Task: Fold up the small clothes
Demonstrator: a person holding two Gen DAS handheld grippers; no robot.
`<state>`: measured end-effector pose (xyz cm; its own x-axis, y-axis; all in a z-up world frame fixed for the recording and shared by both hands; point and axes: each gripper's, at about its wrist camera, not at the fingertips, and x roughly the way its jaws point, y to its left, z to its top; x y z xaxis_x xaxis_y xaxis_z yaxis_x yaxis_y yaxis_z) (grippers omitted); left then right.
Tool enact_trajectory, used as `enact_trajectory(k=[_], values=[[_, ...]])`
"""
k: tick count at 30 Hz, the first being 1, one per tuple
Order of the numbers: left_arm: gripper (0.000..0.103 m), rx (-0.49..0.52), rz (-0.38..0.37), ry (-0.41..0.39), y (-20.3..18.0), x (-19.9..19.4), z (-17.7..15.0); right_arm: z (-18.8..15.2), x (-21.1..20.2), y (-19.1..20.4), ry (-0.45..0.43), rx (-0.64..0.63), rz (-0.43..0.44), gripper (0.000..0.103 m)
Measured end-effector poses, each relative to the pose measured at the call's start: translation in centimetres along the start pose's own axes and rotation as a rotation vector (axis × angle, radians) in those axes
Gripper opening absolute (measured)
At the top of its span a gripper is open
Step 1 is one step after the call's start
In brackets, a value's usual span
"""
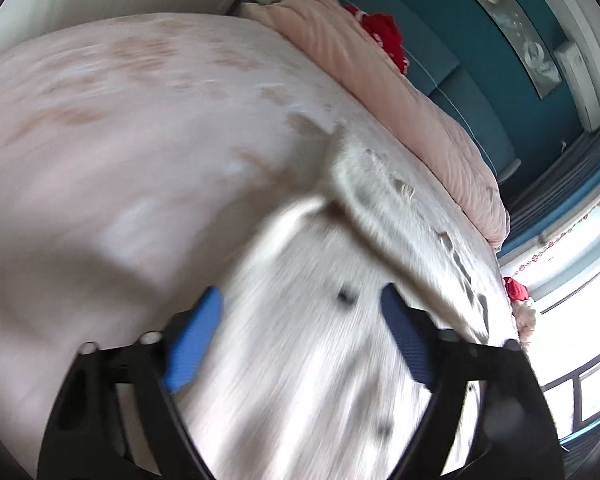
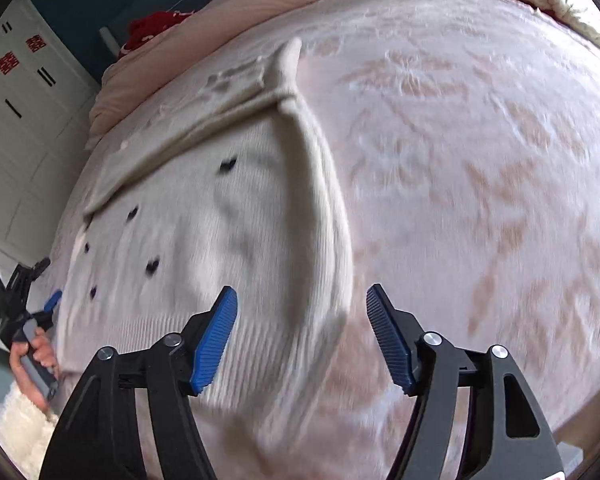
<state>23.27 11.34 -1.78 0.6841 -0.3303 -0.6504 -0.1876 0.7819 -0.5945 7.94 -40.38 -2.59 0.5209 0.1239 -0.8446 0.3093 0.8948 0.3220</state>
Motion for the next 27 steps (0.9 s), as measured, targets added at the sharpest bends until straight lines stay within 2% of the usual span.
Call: enact_trajectory(k=[3, 5, 9, 13, 14, 15, 16, 17, 19, 23, 27], values=[[0.089, -0.062, 0.035, 0.072, 3.1, -3.8, -3.3, -2.6, 0.1, -0.4, 0.039, 0.048, 0.065, 0.071], [0.09, -0.083, 0.001, 0.09, 4.0, -5.0, -5.0, -4.1, 0.0, -0.6, 0.04, 0.087, 0.11, 0.074], [0.095, -0.05, 0.01, 0.086, 2.8, -5.4, -7.2, -4.8, 0.3, 0.1, 0.016, 0.106, 0.152, 0.085], [0.097, -0.008, 0.069, 0.098, 1.3, -4.3, -7.5, -3.7, 1.4, 0.4, 0.006, 0.152, 0.177, 0.086], [0.091, -0.007, 0.069, 0.103, 1.0, -4.2, -7.4, -3.4, 1.6, 0.5, 0.005, 0.163, 0.178, 0.08], [0.064, -0.013, 0.037, 0.126, 0.8, -4.0, -7.2, -3.0, 1.7, 0.6, 0.007, 0.169, 0.18, 0.056], [0.044, -0.021, 0.002, 0.161, 0.9, -3.8, -7.2, -2.7, 1.9, 0.7, 0.019, 0.174, 0.182, 0.037], [0.013, -0.035, 0.005, 0.196, 1.1, -3.5, -7.1, -2.4, 2.3, 0.7, 0.052, 0.189, 0.199, 0.013], [0.009, -0.048, 0.028, 0.202, 1.2, -4.1, -7.0, -2.3, 1.8, 0.6, 0.049, 0.225, 0.237, 0.012], [0.007, -0.074, -0.005, 0.144, 1.1, -8.0, -6.1, -1.7, -2.1, 1.3, 0.0, 0.212, 0.307, 0.011], [0.006, -0.025, -0.058, 0.13, 1.1, -12.4, -6.0, -2.0, -5.9, 1.6, 0.012, 0.121, 0.3, 0.01]])
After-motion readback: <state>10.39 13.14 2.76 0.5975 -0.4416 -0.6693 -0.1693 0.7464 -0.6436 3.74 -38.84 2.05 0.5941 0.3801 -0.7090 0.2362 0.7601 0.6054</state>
